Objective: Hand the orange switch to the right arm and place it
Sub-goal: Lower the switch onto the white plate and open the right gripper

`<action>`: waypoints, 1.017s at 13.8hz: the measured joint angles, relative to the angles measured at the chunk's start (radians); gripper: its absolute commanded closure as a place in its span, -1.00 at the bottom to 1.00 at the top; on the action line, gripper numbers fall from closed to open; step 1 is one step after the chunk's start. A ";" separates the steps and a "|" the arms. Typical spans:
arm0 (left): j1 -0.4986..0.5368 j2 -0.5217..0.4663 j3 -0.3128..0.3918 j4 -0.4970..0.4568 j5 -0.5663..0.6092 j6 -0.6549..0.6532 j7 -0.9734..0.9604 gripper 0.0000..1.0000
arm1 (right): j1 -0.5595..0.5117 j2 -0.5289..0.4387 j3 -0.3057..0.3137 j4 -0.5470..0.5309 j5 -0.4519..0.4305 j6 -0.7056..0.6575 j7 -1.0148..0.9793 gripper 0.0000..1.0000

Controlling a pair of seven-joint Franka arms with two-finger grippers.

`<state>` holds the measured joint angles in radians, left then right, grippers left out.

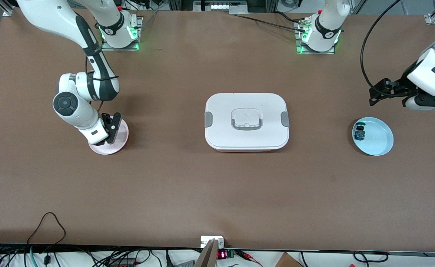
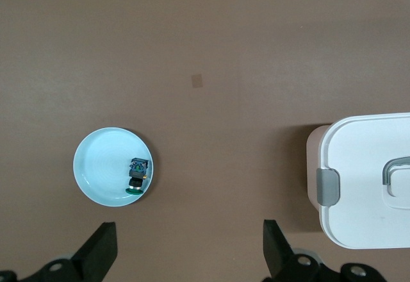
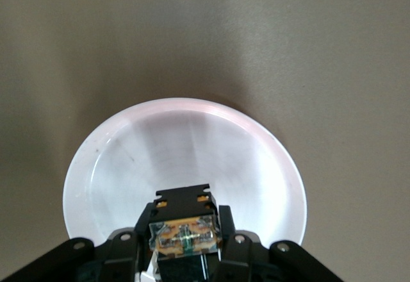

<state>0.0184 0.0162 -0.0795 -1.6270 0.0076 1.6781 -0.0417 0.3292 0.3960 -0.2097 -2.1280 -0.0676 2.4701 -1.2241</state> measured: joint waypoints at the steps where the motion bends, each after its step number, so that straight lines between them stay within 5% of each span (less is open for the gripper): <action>1: 0.000 0.004 0.000 0.012 0.000 -0.019 0.000 -1.00 | 0.000 0.004 0.000 -0.006 -0.009 0.013 0.000 1.00; 8: 0.035 0.006 0.011 0.041 -0.001 -0.039 -0.009 -1.00 | 0.000 0.026 0.000 -0.086 -0.016 0.144 0.000 1.00; 10: 0.033 0.005 0.000 0.054 -0.001 -0.068 -0.009 -1.00 | 0.000 0.027 0.000 -0.097 -0.016 0.160 0.000 0.85; 11: 0.031 0.005 -0.004 0.057 -0.001 -0.080 -0.009 -1.00 | 0.000 0.027 0.000 -0.106 -0.016 0.174 0.000 0.25; 12: 0.030 0.005 -0.006 0.058 -0.001 -0.084 -0.009 -1.00 | 0.000 0.028 0.000 -0.114 -0.016 0.184 0.000 -0.99; 14: 0.030 0.005 -0.006 0.059 -0.004 -0.087 -0.011 -1.00 | 0.000 0.028 0.000 -0.118 -0.016 0.192 0.001 -1.00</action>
<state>0.0488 0.0216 -0.0857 -1.5681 0.0036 1.5915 -0.0530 0.3294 0.4237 -0.2101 -2.2462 -0.0839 2.6618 -1.2231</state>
